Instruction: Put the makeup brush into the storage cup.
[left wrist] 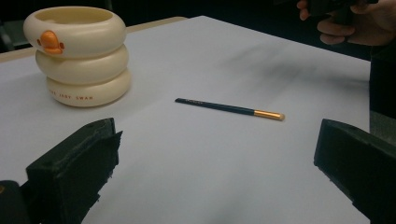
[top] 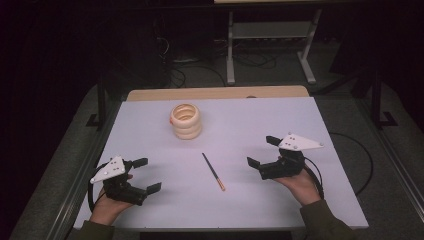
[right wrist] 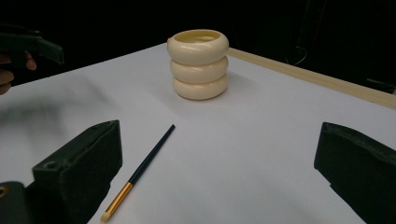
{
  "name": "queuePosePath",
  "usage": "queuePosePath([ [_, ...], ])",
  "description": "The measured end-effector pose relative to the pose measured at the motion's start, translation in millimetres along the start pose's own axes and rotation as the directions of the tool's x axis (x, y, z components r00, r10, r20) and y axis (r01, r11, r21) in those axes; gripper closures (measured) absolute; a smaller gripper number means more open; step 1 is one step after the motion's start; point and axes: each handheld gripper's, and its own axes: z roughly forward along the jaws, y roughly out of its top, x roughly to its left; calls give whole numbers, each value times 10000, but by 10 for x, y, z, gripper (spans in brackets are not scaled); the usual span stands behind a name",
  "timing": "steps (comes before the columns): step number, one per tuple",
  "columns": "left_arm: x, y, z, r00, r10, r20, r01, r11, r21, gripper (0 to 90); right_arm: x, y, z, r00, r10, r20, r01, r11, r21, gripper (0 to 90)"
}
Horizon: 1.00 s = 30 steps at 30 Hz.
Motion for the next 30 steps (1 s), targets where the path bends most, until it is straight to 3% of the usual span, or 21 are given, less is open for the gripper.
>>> queuePosePath([
  [30, 5, -3, 5, 10000, -20, 33, 20, 10000, -19, 0, 142, 118, 247, 9980, -189, -606, 220, 9985, 510, 2],
])
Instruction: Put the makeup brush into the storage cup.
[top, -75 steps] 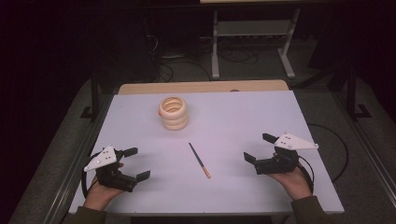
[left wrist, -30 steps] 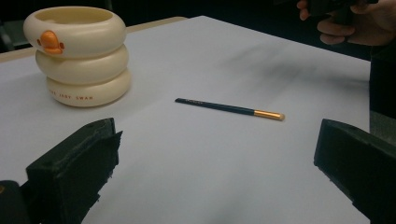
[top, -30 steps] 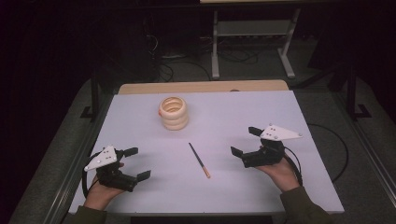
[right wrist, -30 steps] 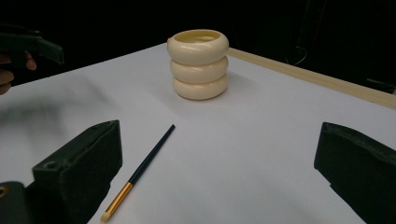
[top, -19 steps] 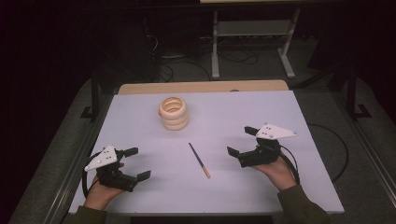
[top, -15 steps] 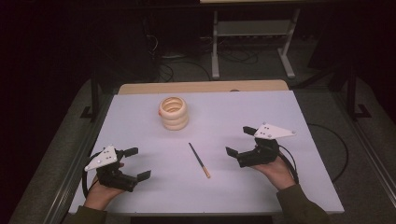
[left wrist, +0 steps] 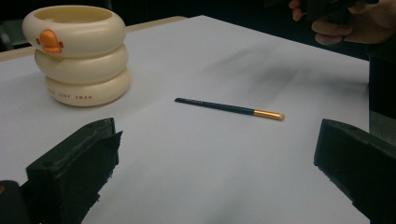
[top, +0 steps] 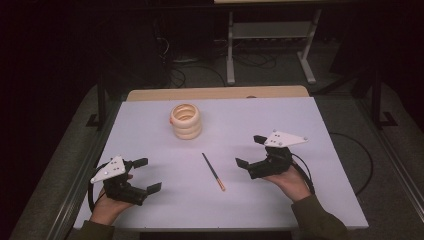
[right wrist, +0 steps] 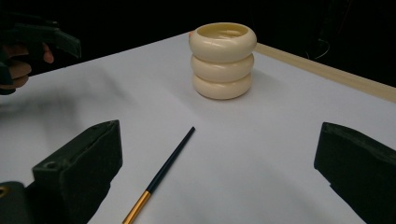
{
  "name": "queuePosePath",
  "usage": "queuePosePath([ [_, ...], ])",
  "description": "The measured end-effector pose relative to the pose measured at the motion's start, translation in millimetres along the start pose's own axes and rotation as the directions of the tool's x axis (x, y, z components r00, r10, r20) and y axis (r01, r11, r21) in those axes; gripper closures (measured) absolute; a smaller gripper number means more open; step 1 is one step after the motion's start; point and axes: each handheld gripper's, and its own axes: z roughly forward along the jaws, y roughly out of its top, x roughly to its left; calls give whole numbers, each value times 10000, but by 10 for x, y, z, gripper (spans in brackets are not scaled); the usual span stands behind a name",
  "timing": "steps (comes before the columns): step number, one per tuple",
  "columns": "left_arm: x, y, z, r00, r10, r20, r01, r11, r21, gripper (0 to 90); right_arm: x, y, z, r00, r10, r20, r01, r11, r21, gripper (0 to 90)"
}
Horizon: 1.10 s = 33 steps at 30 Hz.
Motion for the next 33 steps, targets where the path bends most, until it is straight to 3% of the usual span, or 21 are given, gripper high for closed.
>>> queuePosePath([
  [33, 5, -3, -1, 10000, 19, 3, -19, 10000, 92, 0, 158, 145, 308, 9963, -414, -757, 437, 9986, 285, 2],
])
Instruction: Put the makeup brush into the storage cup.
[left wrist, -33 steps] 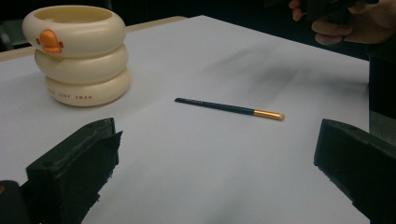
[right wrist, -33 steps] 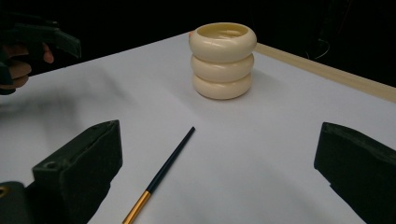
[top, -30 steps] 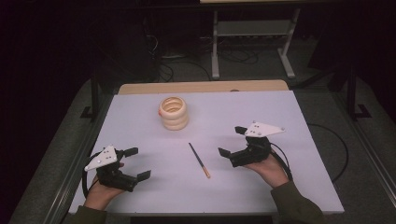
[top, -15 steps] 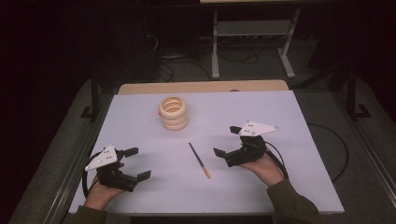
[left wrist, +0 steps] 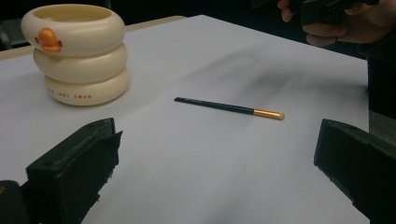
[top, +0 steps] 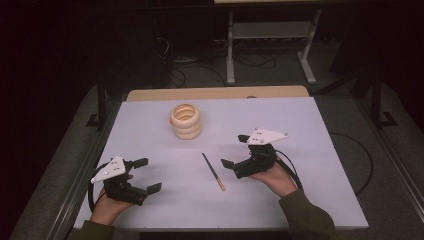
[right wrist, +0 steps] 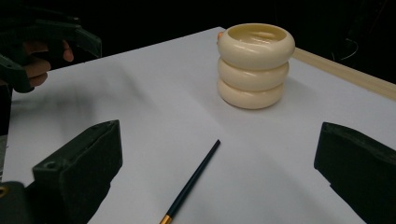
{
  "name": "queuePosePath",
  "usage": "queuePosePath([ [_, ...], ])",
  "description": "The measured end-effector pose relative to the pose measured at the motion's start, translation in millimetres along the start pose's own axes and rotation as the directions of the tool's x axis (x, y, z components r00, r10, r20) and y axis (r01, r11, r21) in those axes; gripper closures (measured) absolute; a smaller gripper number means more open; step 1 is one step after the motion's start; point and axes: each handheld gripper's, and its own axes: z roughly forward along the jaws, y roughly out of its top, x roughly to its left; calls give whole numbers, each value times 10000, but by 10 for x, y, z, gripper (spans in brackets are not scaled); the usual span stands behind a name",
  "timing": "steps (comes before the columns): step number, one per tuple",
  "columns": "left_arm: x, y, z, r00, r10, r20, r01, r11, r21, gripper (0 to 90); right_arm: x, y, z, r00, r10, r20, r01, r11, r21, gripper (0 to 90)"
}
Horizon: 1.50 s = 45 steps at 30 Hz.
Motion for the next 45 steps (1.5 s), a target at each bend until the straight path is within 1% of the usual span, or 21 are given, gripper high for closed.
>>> queuePosePath([
  [4, -1, -1, 2, 10000, -9, -3, 9, 10000, -14, 0, 16, 16, 36, 10000, -90, -14, 90, 9999, 109, 2],
  [7, -1, 0, 0, 10000, -9, 3, 9, 10000, -10, 0, 27, 23, 57, 10000, -66, -57, 67, 9998, 171, 2],
  [13, -1, -1, 3, 10000, -16, -7, 16, 10000, -10, 0, 37, 50, 95, 9996, -260, -95, 262, 9994, 215, 2],
  [15, 0, -1, 5, 10000, -9, -1, 9, 10000, -20, 0, 51, 59, 108, 9998, -183, -81, 185, 9995, 274, 2],
  [19, 1, -1, 2, 10000, -15, -1, 15, 10000, -22, 0, 63, 80, 141, 9997, -243, -104, 246, 9992, 325, 2],
  [24, 2, -1, 2, 10000, 1, 1, -1, 10000, -17, 0, 88, 106, 190, 9994, -303, -194, 313, 9983, 487, 2],
  [26, 1, -2, 3, 10000, -11, 3, 11, 10000, -25, 0, 103, 113, 209, 9995, -187, -272, 202, 9981, 583, 2],
  [27, 1, -2, 3, 10000, -9, 3, 9, 10000, -19, 0, 101, 116, 219, 9993, -233, -297, 250, 9980, 588, 2],
  [30, 0, -3, 3, 10000, -22, 2, 22, 10000, -26, 0, 117, 121, 246, 9994, -175, -313, 199, 9969, 760, 2],
  [35, 2, -3, 4, 10000, 12, 8, -12, 10000, -1, 0, 133, 132, 287, 9995, -121, -285, 156, 9923, 1226, 2],
  [37, 1, -3, 5, 10000, 20, 14, -20, 10000, 6, 0, 146, 144, 309, 9996, -98, -252, 137, 9871, 1598, 2],
  [38, 1, -3, 5, 10000, 23, 19, -23, 10000, 1, 0, 146, 144, 309, 9996, -98, -252, 137, 9871, 1598, 2],
  [42, 1, -3, 3, 10000, -7, 21, 7, 10000, -22, 0, 145, 149, 349, 9996, -38, -271, 90, 9804, 1970, 2],
  [43, 3, -2, 1, 10000, 22, 19, -22, 10000, 0, 0, 145, 150, 364, 9997, 22, -247, 31, 9768, 2140, 2],
  [45, 5, -3, 3, 10000, 33, 19, -33, 10000, 9, 0, 146, 149, 372, 9997, 42, -231, 9, 9759, 2181, 3],
])
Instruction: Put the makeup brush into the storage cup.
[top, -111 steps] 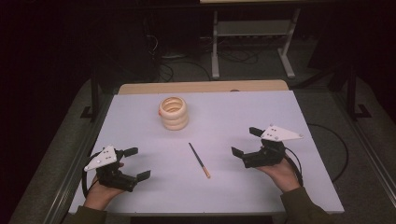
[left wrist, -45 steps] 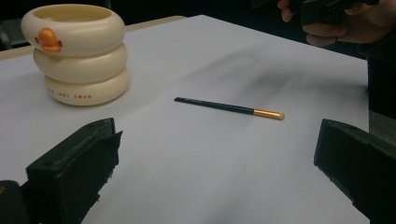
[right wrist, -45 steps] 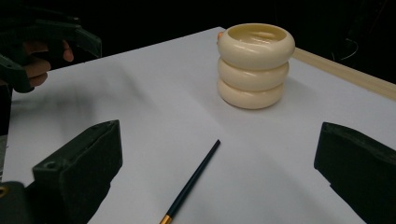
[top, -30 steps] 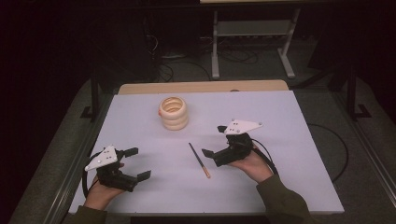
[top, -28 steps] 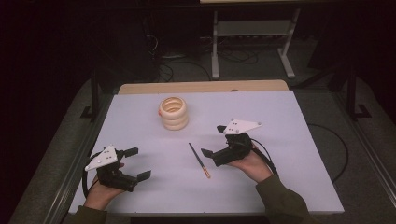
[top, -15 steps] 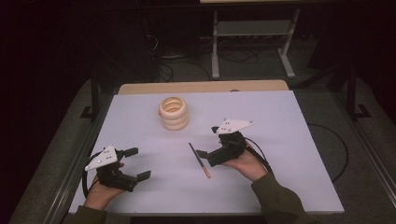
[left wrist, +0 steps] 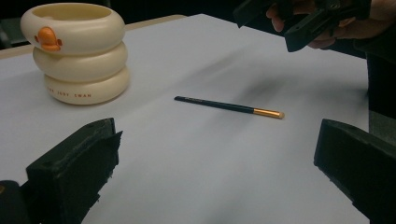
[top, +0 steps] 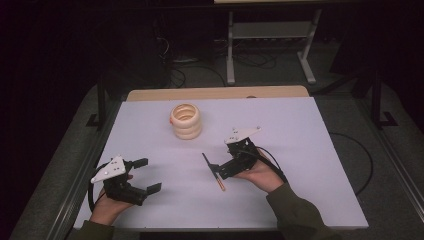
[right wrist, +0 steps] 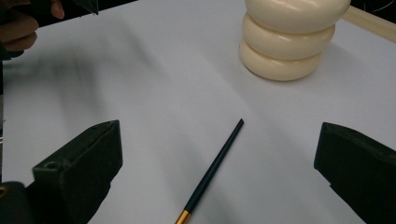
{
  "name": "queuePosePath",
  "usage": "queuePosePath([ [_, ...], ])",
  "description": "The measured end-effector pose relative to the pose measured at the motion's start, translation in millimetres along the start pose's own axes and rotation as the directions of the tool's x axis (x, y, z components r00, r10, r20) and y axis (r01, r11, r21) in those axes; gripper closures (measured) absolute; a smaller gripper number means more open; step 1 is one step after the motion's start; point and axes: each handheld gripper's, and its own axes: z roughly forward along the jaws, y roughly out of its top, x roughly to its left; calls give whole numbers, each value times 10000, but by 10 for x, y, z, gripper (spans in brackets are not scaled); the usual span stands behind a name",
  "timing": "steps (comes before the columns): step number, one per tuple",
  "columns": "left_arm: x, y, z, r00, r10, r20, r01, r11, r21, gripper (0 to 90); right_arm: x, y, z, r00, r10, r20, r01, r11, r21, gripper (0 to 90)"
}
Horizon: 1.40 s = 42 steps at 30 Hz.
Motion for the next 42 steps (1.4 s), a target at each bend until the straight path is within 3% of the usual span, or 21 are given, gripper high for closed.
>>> queuePosePath([
  [8, -1, 0, 2, 10000, -8, 8, 8, 10000, -15, 0, 9, 21, 61, 10000, 3, -45, 0, 9979, 649, 8],
  [17, -1, 0, 5, 10000, 17, 21, -17, 10000, -6, 0, 18, 46, 87, 10000, 68, -27, -64, 9920, 1260, 75],
  [35, -4, -3, 12, 10000, 6, 33, -6, 10000, -13, 0, 24, 70, 210, 9987, 515, 12, -499, 9608, 2728, 156],
  [42, -5, -4, 15, 10000, 14, 45, -14, 10000, 12, 0, 24, 55, 246, 9992, 386, 37, -379, 9504, 3089, 209],
])
